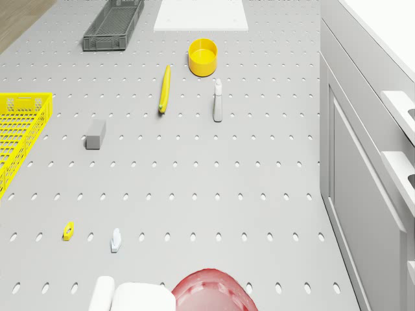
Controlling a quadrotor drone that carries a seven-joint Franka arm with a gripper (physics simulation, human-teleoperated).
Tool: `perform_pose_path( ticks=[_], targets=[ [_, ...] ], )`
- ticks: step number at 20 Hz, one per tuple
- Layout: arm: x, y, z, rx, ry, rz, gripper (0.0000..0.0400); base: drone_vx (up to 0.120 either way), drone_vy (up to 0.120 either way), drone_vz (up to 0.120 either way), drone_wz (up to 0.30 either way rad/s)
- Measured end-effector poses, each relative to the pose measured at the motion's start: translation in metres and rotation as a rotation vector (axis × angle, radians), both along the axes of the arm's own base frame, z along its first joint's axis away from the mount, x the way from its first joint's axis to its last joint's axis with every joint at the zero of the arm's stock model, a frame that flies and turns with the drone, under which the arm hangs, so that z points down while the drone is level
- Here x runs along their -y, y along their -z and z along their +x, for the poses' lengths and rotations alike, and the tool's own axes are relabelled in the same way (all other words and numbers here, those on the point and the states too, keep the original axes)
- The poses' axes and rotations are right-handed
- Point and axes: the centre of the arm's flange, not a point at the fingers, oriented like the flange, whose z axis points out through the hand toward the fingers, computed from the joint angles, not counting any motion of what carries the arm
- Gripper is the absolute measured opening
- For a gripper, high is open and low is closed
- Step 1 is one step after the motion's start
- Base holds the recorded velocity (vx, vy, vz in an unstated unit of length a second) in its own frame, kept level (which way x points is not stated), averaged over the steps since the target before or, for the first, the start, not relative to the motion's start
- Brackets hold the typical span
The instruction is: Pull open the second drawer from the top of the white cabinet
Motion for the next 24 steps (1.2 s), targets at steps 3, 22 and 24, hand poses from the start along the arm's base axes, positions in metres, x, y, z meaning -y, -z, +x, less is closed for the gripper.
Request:
perform_pose_path(
  ticks=[3,22,24],
  targets=[
    [0.000,0.000,0.000,0.000,0.000,0.000,0.0300,0.120,-0.053,0.000,0.000],
    [-0.046,0.000,0.000,0.000,0.000,0.000,0.0300,0.036,0.000,0.000,0.000],
    [-0.056,0.000,0.000,0.000,0.000,0.000,0.0300,0.000,0.000,0.000,0.000]
  ],
)
